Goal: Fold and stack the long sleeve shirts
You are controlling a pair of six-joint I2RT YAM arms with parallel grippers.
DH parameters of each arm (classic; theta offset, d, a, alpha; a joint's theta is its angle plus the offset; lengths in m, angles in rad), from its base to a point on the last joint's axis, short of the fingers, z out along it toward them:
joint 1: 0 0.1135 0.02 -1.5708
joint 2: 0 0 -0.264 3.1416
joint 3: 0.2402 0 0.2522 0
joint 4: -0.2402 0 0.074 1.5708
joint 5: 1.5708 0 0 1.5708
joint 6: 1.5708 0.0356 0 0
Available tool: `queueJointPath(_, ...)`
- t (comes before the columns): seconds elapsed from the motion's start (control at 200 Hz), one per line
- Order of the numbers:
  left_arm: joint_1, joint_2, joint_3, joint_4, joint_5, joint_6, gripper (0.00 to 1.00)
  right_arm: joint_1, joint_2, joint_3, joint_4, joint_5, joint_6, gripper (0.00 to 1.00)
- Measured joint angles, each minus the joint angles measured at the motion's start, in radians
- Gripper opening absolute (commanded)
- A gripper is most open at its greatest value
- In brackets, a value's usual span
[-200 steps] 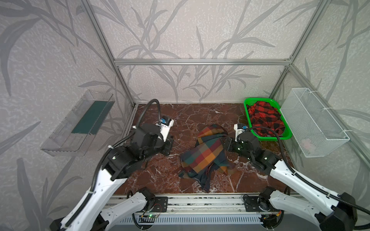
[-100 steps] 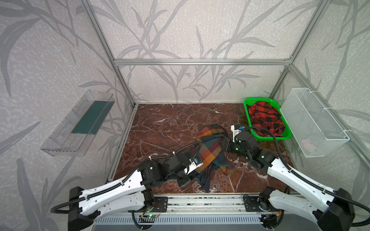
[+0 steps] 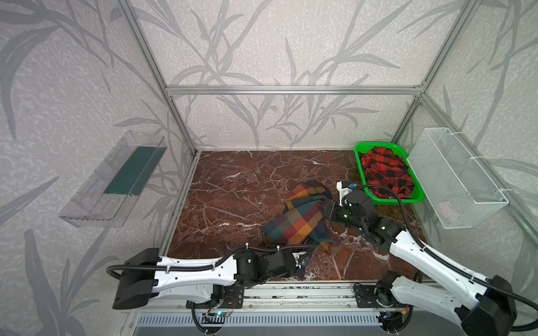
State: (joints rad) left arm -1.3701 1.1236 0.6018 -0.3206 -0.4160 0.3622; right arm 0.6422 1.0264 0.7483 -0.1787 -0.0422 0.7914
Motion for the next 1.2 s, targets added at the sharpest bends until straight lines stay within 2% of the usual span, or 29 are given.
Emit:
queueJointPath(0.265,-0.013,0.084,-0.018,0.151,-0.066,0.084,0.66,-0.018,0.0,-0.017,0.03,-0.047,0.031,0.44)
queueJointPath(0.635,-0.069,0.134,-0.026,0.164,-0.09,0.111,0.67,-0.052,-0.019,-0.032,0.048,-0.084,0.051,0.43)
queueJointPath(0.775,-0.069,0.245,-0.005,0.183,-0.124,0.116,0.65,-0.055,-0.02,-0.034,0.053,-0.098,0.056,0.41)
queueJointPath(0.89,-0.069,0.355,0.031,0.202,-0.202,0.107,0.63,-0.057,-0.022,-0.034,0.058,-0.106,0.058,0.41)
queueJointPath(0.995,-0.067,0.397,0.048,0.22,-0.257,0.108,0.62,-0.058,-0.031,-0.038,0.061,-0.109,0.059,0.4)
queueJointPath(1.12,-0.042,0.422,0.071,0.234,-0.313,0.106,0.56,-0.059,-0.041,-0.041,0.063,-0.116,0.064,0.4)
queueJointPath(1.2,-0.013,0.432,0.09,0.24,-0.338,0.106,0.48,-0.06,-0.05,-0.049,0.064,-0.117,0.069,0.39)
